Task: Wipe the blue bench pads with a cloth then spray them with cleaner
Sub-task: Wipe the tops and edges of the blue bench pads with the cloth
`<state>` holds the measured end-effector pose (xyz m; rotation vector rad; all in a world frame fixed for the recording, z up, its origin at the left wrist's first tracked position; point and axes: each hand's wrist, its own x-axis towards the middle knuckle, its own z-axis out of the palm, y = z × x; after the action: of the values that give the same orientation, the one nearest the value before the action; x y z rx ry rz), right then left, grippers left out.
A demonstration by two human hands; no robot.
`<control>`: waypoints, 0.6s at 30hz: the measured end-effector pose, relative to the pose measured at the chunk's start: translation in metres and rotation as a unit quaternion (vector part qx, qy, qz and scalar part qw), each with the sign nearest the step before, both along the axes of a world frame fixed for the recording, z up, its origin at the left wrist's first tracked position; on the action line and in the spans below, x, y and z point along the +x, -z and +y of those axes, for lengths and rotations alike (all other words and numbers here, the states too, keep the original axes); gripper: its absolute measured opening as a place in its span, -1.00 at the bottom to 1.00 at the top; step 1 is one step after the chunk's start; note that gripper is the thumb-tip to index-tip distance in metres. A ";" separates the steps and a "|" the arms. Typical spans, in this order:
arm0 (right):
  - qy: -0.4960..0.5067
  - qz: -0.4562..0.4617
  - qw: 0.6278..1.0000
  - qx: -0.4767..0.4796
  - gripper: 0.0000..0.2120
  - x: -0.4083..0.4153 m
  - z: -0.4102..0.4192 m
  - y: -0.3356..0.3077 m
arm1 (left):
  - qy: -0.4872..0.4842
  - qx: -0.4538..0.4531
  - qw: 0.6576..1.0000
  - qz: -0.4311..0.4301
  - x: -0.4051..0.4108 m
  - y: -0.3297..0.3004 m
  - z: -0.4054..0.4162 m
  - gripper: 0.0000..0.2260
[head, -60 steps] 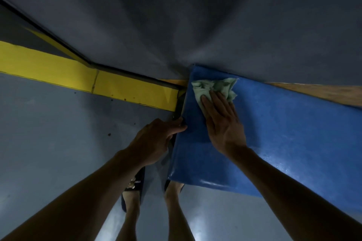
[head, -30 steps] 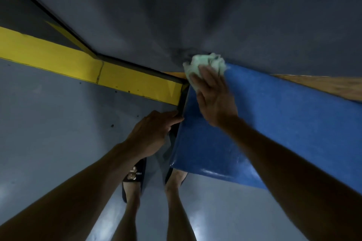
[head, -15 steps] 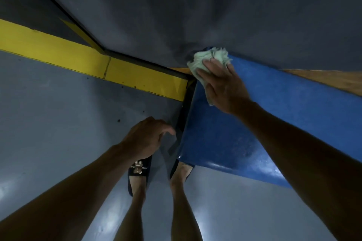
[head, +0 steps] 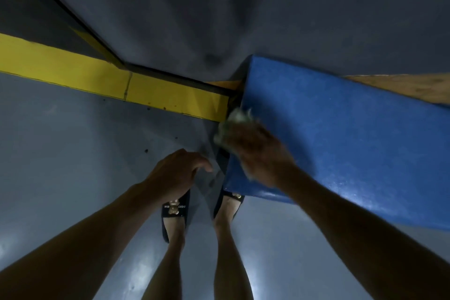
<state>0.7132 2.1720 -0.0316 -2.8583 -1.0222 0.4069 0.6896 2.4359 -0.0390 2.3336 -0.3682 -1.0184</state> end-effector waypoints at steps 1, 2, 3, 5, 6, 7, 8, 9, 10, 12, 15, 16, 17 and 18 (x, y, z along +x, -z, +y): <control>0.059 -0.022 0.998 0.012 -0.49 0.018 -0.002 0.001 | 0.001 0.002 1.000 0.001 -0.001 -0.001 0.001 -0.65; 0.105 -0.035 0.994 0.013 -0.51 0.028 -0.002 0.000 | 0.003 0.000 1.000 0.000 -0.001 -0.002 0.002 -0.65; 0.138 -0.037 0.990 0.010 -0.51 0.028 0.002 0.001 | 0.008 -0.005 1.000 -0.005 -0.001 -0.003 0.003 -0.65; 0.189 -0.033 0.981 0.023 -0.50 0.004 0.018 0.002 | 0.016 -0.021 0.999 -0.019 -0.003 -0.001 0.007 -0.65; 0.200 -0.028 0.979 0.031 -0.51 -0.017 0.027 0.002 | 0.018 -0.025 0.999 -0.019 -0.004 0.001 0.010 -0.65; 0.198 -0.015 0.980 0.031 -0.50 -0.041 0.033 0.003 | 0.019 -0.025 0.999 -0.015 -0.005 0.004 0.012 -0.65; 0.180 0.003 0.983 0.023 -0.49 -0.066 0.039 0.005 | 0.019 -0.026 0.999 -0.011 -0.007 0.004 0.012 -0.65; 0.153 0.017 0.988 0.012 -0.47 -0.090 0.043 0.007 | 0.021 -0.024 0.999 -0.008 -0.008 0.002 0.011 -0.65; 0.120 0.024 0.992 0.008 -0.46 -0.111 0.046 0.009 | 0.026 -0.024 0.999 -0.006 -0.010 -0.001 0.010 -0.66; 0.067 0.015 0.998 0.005 -0.45 -0.138 0.044 0.011 | 0.030 -0.028 0.999 0.001 -0.013 -0.005 0.007 -0.63; 0.005 -0.006 1.000 -0.019 -0.46 -0.141 0.024 0.009 | 0.050 -0.026 0.998 0.006 -0.017 -0.011 0.007 -0.62; -0.018 -0.011 0.999 -0.026 -0.44 -0.141 0.016 0.007 | 0.056 -0.030 0.998 0.007 -0.017 -0.012 0.007 -0.62; -0.027 -0.010 0.999 -0.027 -0.40 -0.139 0.006 0.003 | 0.059 -0.032 0.998 0.010 -0.017 -0.014 0.006 -0.62; -0.028 -0.015 0.999 -0.029 -0.35 -0.137 -0.006 -0.001 | 0.061 -0.032 0.998 0.010 -0.017 -0.017 0.006 -0.63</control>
<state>0.5758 2.1657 -0.0308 -2.9009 -1.1152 0.4051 0.6730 2.4423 -0.0216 2.2649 -0.5339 -1.0720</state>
